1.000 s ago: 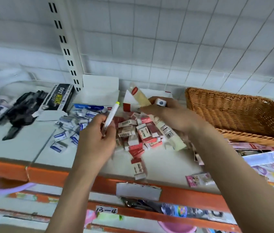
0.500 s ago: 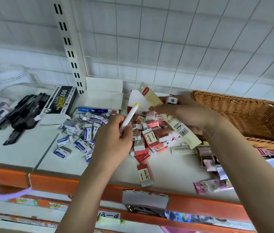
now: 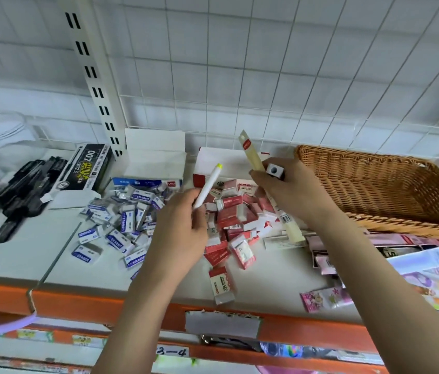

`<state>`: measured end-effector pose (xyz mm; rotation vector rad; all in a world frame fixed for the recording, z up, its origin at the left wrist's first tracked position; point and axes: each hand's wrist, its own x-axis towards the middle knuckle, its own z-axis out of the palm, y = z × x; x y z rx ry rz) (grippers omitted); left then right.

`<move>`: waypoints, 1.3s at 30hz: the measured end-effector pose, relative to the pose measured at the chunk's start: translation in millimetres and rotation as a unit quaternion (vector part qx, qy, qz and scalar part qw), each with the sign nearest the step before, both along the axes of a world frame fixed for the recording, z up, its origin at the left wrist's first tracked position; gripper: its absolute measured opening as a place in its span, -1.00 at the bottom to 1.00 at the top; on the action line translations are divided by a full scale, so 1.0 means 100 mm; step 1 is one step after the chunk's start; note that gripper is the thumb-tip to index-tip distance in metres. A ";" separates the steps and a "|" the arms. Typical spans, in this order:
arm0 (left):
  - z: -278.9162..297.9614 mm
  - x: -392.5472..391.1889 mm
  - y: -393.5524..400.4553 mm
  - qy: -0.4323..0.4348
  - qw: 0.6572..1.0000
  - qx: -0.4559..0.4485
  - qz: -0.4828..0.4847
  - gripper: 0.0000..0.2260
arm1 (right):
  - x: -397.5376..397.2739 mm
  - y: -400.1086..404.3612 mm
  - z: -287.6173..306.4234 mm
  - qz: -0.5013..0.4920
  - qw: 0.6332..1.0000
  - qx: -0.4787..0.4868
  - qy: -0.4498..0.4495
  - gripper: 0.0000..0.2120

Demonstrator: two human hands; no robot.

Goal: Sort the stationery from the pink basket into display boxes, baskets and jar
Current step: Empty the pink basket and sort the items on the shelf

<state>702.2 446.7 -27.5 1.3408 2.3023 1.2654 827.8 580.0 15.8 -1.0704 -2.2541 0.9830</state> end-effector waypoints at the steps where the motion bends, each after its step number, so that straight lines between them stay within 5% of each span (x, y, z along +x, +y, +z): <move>1: 0.01 0.05 0.01 0.013 1.000 0.012 -0.003 -0.73 | 0.09 -0.02 0.00 -0.012 1.000 0.008 0.005 -0.76; 13: 0.12 1.39 0.60 0.085 0.985 0.042 -0.145 -0.78 | 2.04 0.10 -0.15 -0.178 0.965 -0.061 0.182 -0.71; 17: 0.11 2.09 0.91 0.072 0.984 0.033 -0.161 -0.78 | 2.83 0.30 -0.21 -0.210 0.967 -0.052 0.130 -0.78; 23: 0.03 2.92 1.16 0.044 0.982 0.010 -0.185 -0.82 | 3.71 0.72 -0.19 -0.250 0.967 0.047 -0.003 -0.60; 28: 0.00 3.12 1.17 0.028 0.990 -0.002 -0.138 -0.85 | 3.87 0.93 -0.11 -0.153 0.986 0.055 -0.030 -0.61; 31: 0.05 3.04 1.11 0.040 0.997 -0.001 -0.071 -0.85 | 3.60 0.85 -0.12 -0.052 0.989 0.115 -0.078 -0.79; 33: 0.10 2.94 1.04 0.048 0.998 -0.002 -0.026 -0.85 | 3.35 0.75 -0.12 0.012 0.978 0.178 -0.105 -0.93; 39: 0.23 2.50 0.69 0.071 0.993 0.007 0.093 -0.82 | 2.58 0.56 -0.02 0.112 0.924 0.300 -0.210 -0.83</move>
